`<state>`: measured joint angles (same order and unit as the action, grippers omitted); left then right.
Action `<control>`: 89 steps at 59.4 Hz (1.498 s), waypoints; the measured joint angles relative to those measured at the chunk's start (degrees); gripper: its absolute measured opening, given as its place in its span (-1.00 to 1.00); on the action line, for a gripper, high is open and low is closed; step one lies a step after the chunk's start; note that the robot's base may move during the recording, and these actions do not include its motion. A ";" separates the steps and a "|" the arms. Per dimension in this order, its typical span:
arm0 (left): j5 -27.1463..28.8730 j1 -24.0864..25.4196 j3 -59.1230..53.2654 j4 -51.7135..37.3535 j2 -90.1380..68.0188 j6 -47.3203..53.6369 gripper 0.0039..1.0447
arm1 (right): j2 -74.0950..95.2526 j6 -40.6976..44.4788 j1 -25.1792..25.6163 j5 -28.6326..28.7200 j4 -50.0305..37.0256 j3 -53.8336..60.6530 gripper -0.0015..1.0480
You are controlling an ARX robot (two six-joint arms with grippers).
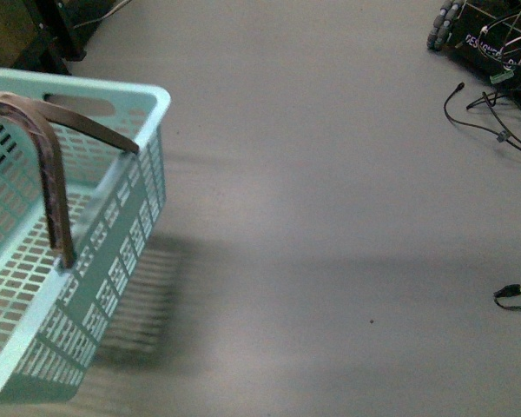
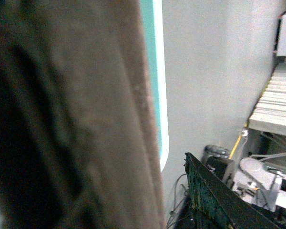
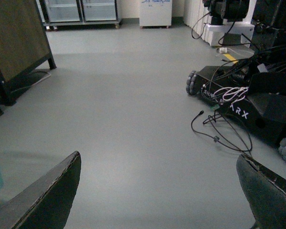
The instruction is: Pick lemon and mango into basket
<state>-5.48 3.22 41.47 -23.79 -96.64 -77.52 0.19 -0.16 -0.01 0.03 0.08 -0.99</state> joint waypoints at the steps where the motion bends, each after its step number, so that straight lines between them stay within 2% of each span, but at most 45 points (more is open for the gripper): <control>1: -0.09 0.20 -0.37 0.44 0.98 -0.02 -0.46 | 0.00 0.00 0.00 0.00 0.00 0.00 0.83; 16: -3.45 3.23 -4.15 12.74 22.53 -2.78 -0.46 | 0.00 0.00 0.00 0.00 0.00 0.00 0.83; 24: -4.63 4.28 -3.74 22.21 33.86 -4.22 -0.46 | 0.00 0.00 0.00 0.00 0.00 0.00 0.83; 41: -4.07 1.86 3.06 37.16 46.40 -4.46 -0.46 | -0.02 0.00 0.00 0.00 0.00 0.00 0.83; 89: -3.58 1.97 4.68 37.11 46.12 -3.85 -0.46 | -0.02 0.00 0.00 -0.04 0.00 0.00 0.83</control>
<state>-9.06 5.19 46.15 13.32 -50.52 -81.36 0.16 -0.16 -0.01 -0.01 0.08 -0.99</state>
